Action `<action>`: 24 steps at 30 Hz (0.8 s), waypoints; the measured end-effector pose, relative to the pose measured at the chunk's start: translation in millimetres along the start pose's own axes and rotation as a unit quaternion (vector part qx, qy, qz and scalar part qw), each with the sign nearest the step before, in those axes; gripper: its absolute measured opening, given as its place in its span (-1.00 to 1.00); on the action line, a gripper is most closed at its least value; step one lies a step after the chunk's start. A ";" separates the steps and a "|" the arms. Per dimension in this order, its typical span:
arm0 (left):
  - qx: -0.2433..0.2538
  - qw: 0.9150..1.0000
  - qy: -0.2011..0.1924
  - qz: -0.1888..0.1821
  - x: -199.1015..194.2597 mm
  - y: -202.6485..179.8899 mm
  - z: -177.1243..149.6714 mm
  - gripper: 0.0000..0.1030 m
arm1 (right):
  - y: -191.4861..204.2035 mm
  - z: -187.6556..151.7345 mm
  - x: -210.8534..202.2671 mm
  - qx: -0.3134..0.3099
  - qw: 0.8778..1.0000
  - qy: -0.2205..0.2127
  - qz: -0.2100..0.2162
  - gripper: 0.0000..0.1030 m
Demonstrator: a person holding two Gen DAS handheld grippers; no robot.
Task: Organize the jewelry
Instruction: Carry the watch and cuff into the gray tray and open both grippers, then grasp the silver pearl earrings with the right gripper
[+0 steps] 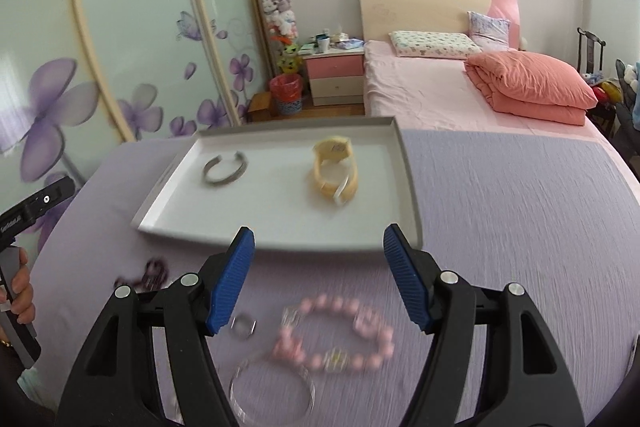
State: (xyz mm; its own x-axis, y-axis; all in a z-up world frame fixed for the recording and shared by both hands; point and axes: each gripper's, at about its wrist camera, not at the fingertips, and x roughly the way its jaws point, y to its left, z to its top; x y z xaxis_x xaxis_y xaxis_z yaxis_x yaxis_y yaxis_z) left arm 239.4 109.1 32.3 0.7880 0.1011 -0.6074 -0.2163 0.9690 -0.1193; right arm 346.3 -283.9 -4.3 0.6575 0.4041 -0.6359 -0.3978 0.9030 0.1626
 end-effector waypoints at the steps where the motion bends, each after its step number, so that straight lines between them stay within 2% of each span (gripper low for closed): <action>1: 0.002 1.000 0.000 0.004 -11.4 4.6 -12.2 0.82 | 1.5 -7.0 -5.2 -0.002 1.000 0.003 0.001 0.33; 5: 0.010 1.000 0.007 -0.003 -38.9 11.0 -52.9 0.83 | 10.0 -44.7 -26.3 0.005 0.999 0.016 0.027 0.33; 9: 0.020 0.999 0.025 -0.016 -47.8 10.2 -82.5 0.83 | 31.9 -79.8 -34.7 -0.005 0.998 0.040 0.055 0.33; 16: 0.036 0.999 0.025 -0.025 -56.2 4.4 -93.9 0.83 | 73.2 -125.8 -37.8 -0.052 0.990 0.088 0.099 0.32; 22: 0.032 0.999 0.023 -0.029 -61.0 4.8 -96.2 0.83 | 102.6 -148.5 -33.4 -0.111 0.985 0.107 0.080 0.32; 24: 0.028 0.999 0.024 -0.031 -60.7 6.9 -96.7 0.83 | 107.8 -152.5 -28.4 -0.129 0.984 0.109 0.058 0.21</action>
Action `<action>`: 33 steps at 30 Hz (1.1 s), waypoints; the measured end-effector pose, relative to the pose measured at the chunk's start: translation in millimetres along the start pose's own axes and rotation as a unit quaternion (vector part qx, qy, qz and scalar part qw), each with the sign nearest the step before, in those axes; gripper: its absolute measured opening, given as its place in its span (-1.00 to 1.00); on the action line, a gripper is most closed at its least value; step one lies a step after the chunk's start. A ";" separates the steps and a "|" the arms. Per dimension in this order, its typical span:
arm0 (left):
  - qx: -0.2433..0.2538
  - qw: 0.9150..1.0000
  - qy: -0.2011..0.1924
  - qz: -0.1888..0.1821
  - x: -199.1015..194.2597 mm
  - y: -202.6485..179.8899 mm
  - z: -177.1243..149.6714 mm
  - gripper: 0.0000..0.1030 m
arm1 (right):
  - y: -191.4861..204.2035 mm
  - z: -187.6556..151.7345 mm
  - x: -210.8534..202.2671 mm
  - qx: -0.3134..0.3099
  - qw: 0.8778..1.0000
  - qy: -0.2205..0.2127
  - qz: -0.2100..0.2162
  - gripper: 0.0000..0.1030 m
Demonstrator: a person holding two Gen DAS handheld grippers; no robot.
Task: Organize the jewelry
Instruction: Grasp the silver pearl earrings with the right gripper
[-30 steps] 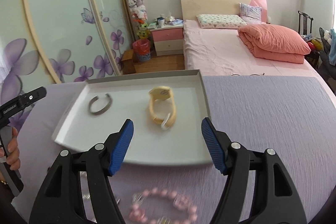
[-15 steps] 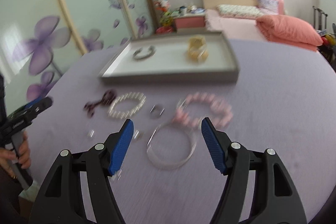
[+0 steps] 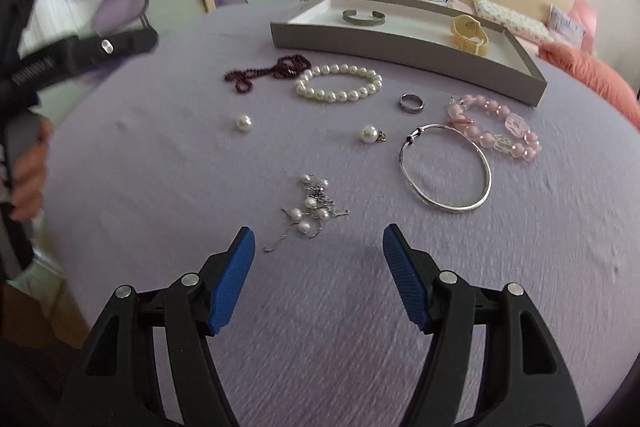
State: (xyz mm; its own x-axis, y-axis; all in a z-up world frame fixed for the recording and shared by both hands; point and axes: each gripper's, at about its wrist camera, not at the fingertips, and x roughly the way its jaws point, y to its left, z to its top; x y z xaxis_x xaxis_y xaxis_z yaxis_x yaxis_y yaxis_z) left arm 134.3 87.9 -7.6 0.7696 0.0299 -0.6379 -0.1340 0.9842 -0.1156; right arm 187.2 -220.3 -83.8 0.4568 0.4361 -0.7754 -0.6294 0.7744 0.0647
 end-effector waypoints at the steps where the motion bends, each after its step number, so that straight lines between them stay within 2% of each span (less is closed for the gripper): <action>1: -0.004 1.000 0.002 -0.001 0.8 1.6 -0.1 0.83 | 1.5 -1.2 1.3 -0.005 1.000 -0.004 -0.010 0.14; 4: -0.013 1.000 0.007 -0.005 2.8 5.1 -2.2 0.83 | 0.6 3.3 5.2 -0.004 1.000 -0.007 -0.006 -0.17; 11: -0.018 1.000 0.012 -0.007 5.6 6.8 -2.8 0.83 | 3.4 14.1 13.5 -0.010 1.000 -0.010 -0.006 -0.46; 16: -0.018 1.000 0.017 -0.011 9.1 4.9 -4.9 0.83 | 6.6 15.4 15.2 -0.012 1.000 -0.010 -0.004 -0.56; 18: -0.016 1.000 0.020 -0.013 10.5 3.5 -5.9 0.83 | 6.1 14.1 14.1 -0.013 1.000 -0.010 -0.003 -0.66; 19: -0.016 1.000 0.021 -0.013 11.0 2.5 -6.2 0.83 | 6.8 14.4 14.6 -0.014 1.000 -0.010 -0.005 -0.79; 27: -0.008 0.999 0.029 -0.016 14.5 -4.5 -9.8 0.83 | 2.5 10.9 10.0 -0.009 1.000 -0.005 -0.012 -0.83; 33: 0.001 0.999 0.038 -0.021 18.4 -10.8 -11.7 0.83 | -24.8 10.9 -11.7 0.036 0.999 -0.025 -0.004 -0.85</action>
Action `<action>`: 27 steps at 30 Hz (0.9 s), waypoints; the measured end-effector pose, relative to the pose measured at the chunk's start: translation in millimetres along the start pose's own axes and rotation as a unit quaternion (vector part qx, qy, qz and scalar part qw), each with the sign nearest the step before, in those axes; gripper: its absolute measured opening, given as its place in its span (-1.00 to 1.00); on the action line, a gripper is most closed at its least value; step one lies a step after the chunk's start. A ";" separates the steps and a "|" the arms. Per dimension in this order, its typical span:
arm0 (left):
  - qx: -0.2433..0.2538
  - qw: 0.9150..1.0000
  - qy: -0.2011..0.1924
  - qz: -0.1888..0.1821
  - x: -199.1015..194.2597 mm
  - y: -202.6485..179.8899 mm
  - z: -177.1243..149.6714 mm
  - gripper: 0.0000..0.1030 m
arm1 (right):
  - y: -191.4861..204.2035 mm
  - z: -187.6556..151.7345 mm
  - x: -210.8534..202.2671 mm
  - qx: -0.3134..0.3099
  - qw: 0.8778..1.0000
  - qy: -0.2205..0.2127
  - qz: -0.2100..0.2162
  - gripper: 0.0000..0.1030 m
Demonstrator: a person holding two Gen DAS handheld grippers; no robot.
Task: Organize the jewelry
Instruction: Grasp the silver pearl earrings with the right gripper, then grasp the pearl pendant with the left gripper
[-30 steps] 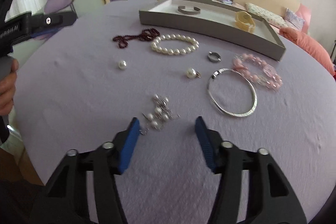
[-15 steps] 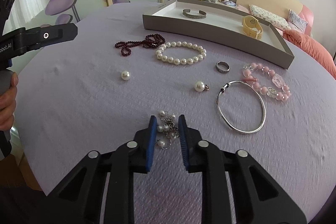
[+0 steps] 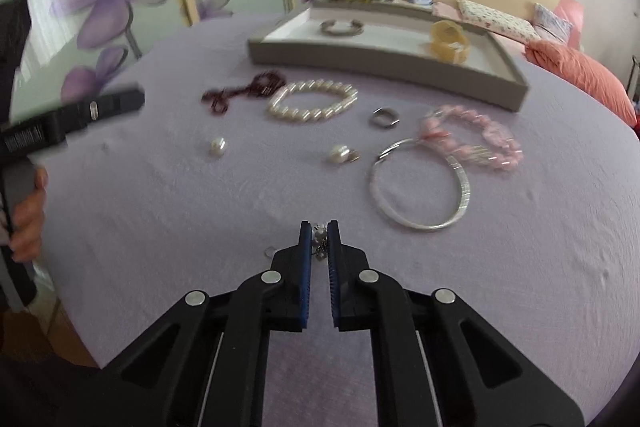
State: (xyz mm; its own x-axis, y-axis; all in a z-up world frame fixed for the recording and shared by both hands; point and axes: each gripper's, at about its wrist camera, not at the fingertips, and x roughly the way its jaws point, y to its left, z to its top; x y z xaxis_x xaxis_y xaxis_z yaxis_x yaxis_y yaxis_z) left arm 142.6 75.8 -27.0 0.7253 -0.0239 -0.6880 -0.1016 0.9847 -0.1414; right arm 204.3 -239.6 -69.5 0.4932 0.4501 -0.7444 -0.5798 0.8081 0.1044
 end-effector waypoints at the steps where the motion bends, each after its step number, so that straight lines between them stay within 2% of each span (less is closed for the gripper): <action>1: 0.003 1.000 0.002 -0.002 1.3 -1.9 -1.0 0.83 | -4.9 3.0 -4.3 0.007 1.000 -0.006 -0.001 -0.85; 8: 0.025 0.999 0.019 -0.007 12.0 -17.1 -8.0 0.83 | -41.6 28.0 -55.1 0.059 0.995 -0.082 -0.006 -0.85; 14: 0.063 0.997 0.032 0.009 23.0 -34.4 -16.1 0.83 | -58.5 43.9 -80.3 0.076 0.989 -0.128 -0.024 -0.85; 22: 0.087 0.995 0.047 0.024 40.2 -50.2 -17.4 0.82 | -72.0 45.7 -76.2 0.095 0.986 -0.130 -0.031 -0.85; 27: 0.091 0.994 0.057 0.026 52.1 -58.8 -15.1 0.54 | -79.1 41.7 -73.5 0.104 0.986 -0.124 -0.026 -0.85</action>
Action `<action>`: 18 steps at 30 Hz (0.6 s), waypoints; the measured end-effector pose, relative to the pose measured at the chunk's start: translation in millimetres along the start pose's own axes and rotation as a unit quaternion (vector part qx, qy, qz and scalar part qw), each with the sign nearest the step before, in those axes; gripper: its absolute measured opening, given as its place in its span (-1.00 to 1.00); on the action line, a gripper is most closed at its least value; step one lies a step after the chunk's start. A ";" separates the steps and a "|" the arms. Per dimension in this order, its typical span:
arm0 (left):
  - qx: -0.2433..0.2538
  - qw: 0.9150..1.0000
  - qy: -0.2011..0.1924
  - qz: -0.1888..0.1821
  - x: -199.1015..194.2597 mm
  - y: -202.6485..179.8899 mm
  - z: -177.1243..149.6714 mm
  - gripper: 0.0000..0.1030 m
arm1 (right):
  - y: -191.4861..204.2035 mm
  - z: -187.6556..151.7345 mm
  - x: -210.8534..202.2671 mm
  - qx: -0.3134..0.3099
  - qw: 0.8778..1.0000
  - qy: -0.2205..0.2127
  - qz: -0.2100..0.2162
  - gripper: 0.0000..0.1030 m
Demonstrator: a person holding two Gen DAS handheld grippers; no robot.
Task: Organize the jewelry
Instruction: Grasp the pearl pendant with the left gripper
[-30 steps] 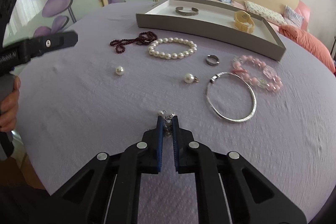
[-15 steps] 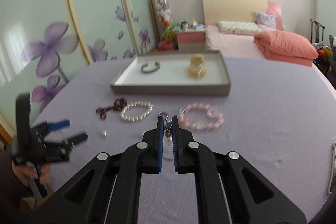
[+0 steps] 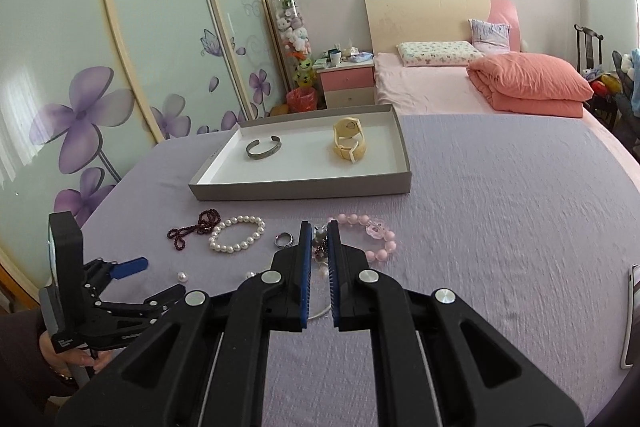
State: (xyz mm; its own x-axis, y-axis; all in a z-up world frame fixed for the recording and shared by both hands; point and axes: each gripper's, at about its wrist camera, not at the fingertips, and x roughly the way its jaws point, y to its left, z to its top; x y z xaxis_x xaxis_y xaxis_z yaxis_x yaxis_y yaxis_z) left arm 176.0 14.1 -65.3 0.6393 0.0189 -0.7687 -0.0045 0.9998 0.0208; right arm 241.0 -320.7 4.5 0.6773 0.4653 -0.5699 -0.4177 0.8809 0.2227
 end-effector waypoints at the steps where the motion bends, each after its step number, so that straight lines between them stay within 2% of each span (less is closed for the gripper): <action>1: -0.001 1.000 0.002 -0.001 2.0 -1.0 0.8 0.47 | -0.4 0.0 -0.2 0.001 1.000 0.000 0.000 -0.85; 8: -0.004 1.000 0.012 -0.007 13.6 -8.5 5.5 0.12 | -3.4 -1.0 2.3 0.005 1.000 0.006 0.004 -0.85; 12: -0.007 1.000 0.018 -0.004 19.0 -11.2 6.5 -0.02 | -4.9 -2.4 4.5 0.007 1.000 0.011 0.007 -0.85; 15: -0.007 1.000 0.016 0.000 19.2 -11.5 7.8 -0.25 | -5.5 -1.9 5.6 0.008 1.000 0.013 0.008 -0.85; 17: -0.007 1.000 0.015 0.001 19.1 -11.4 8.6 -0.56 | -6.1 -2.4 5.9 0.010 1.000 0.014 0.009 -0.85; 18: -0.008 1.000 0.015 0.001 19.1 -11.1 9.0 -0.64 | -5.8 -2.4 6.1 0.010 1.000 0.015 0.009 -0.85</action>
State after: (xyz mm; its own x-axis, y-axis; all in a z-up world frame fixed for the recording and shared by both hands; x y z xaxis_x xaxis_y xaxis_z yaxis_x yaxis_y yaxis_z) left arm 195.1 3.2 -74.4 0.6153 0.0201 -0.7881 -0.0175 0.9998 0.0118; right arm 246.1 -323.1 -2.1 0.6514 0.4795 -0.5881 -0.4174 0.8737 0.2500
